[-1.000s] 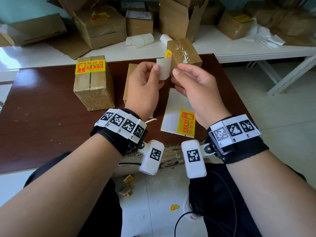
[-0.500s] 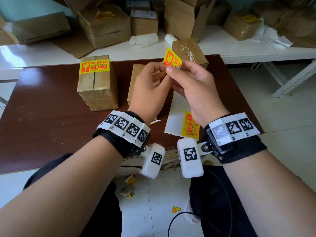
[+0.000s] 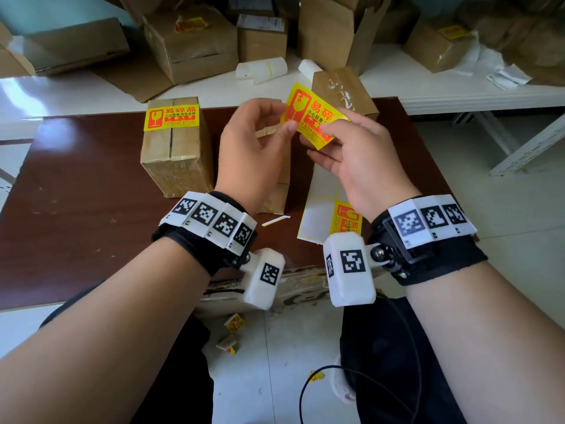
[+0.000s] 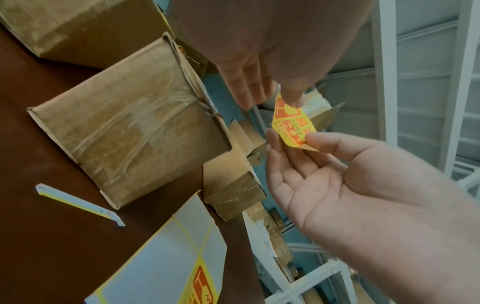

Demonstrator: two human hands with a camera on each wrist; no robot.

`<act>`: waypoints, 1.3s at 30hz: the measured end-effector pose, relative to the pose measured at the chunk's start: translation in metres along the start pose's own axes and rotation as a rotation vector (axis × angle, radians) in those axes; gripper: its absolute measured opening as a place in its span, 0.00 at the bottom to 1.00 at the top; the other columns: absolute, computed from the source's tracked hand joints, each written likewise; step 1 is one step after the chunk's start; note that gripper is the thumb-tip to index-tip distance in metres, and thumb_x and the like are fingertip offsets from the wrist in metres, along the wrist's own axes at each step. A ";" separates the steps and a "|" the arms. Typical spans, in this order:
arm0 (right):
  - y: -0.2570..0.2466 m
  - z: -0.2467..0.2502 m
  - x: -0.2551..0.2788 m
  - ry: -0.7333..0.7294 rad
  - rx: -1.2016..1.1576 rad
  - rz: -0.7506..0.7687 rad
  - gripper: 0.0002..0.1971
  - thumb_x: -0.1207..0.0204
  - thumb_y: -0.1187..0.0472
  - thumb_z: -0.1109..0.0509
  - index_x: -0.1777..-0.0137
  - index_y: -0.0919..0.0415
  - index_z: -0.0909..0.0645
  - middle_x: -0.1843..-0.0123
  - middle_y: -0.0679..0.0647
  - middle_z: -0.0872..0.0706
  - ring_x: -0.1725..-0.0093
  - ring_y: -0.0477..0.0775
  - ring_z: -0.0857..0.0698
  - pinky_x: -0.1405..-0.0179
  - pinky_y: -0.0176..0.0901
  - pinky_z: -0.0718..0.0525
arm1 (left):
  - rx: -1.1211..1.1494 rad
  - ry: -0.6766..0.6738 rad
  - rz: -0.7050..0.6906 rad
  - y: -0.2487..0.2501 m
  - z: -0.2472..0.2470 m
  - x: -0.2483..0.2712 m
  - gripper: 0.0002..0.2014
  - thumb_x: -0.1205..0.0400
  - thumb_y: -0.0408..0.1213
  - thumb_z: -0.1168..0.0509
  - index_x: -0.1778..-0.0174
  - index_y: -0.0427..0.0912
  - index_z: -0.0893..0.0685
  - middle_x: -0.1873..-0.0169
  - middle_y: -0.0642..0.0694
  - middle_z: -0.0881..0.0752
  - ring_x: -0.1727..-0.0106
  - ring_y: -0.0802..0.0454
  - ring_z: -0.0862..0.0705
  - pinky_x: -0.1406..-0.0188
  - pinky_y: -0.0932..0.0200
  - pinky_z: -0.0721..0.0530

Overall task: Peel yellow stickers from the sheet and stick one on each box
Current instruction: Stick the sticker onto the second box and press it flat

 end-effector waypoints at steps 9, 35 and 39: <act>-0.006 -0.010 -0.001 -0.105 0.168 0.083 0.15 0.07 0.70 0.33 0.35 0.48 0.13 0.34 0.60 0.04 0.38 0.57 0.02 0.38 0.47 0.07 | 0.155 0.082 0.113 -0.024 0.021 -0.013 0.07 0.17 0.28 0.23 0.46 0.36 0.12 0.54 0.44 0.07 0.53 0.53 0.07 0.48 0.53 0.06; 0.030 -0.011 -0.025 0.059 -0.018 -0.026 0.12 0.12 0.64 0.22 0.32 0.53 0.11 0.37 0.52 0.02 0.33 0.52 0.04 0.22 0.62 0.18 | 0.327 0.174 0.405 -0.055 0.041 -0.015 0.08 0.18 0.30 0.21 0.49 0.41 0.12 0.65 0.51 0.07 0.60 0.56 0.09 0.52 0.52 0.09; 0.035 -0.015 -0.026 0.041 -0.089 -0.061 0.11 0.11 0.65 0.24 0.31 0.54 0.12 0.37 0.54 0.02 0.34 0.54 0.04 0.24 0.64 0.17 | 0.355 0.186 0.480 -0.061 0.041 -0.013 0.09 0.20 0.32 0.19 0.49 0.42 0.13 0.61 0.48 0.06 0.57 0.51 0.07 0.48 0.44 0.09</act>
Point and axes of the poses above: each hand's wrist, its own x-axis away from the middle knuckle, its own z-axis out of the back of the hand, y = z × x, the point moved 10 cm from there along -x, towards the middle knuckle
